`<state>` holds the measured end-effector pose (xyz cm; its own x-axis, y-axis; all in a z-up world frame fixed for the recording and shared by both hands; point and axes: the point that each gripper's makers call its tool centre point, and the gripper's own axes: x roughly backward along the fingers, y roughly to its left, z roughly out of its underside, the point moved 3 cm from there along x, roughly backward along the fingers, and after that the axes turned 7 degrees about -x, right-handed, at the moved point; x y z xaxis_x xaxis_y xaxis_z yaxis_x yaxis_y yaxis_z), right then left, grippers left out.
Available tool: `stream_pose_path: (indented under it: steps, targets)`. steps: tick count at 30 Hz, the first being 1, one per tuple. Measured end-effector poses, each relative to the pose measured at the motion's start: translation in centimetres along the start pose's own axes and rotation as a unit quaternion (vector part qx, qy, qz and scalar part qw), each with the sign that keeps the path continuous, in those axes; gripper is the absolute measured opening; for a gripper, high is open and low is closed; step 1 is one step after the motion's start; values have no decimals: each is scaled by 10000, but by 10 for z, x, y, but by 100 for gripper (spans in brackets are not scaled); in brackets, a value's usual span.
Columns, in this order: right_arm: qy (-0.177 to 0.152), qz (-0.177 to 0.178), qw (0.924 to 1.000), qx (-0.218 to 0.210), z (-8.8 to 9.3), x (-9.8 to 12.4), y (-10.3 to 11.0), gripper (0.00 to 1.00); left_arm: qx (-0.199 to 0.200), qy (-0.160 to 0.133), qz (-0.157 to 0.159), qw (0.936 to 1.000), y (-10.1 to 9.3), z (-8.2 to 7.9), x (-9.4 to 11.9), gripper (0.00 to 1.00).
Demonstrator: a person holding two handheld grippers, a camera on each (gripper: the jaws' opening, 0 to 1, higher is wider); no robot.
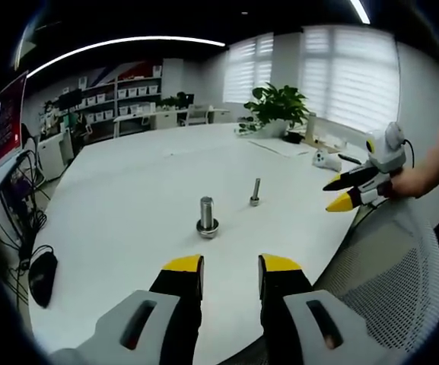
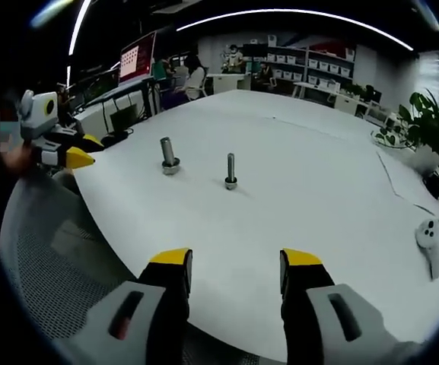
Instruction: Place the washer onto the threaded stud by aligning its center hole with the stud, sliding it down to the base, and recovering from edge contact or off-axis alignment until the washer reaches the visible bottom stop.
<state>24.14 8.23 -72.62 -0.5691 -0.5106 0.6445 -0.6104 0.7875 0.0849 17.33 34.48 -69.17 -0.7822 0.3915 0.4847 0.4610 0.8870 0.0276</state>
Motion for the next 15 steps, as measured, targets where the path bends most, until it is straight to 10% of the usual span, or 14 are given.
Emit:
stream_pose_path:
  steps: [15]
  targets:
    - [142, -16, 9999, 70, 6, -2, 0, 49, -42, 8, -26, 10000, -1, 1, 0, 26]
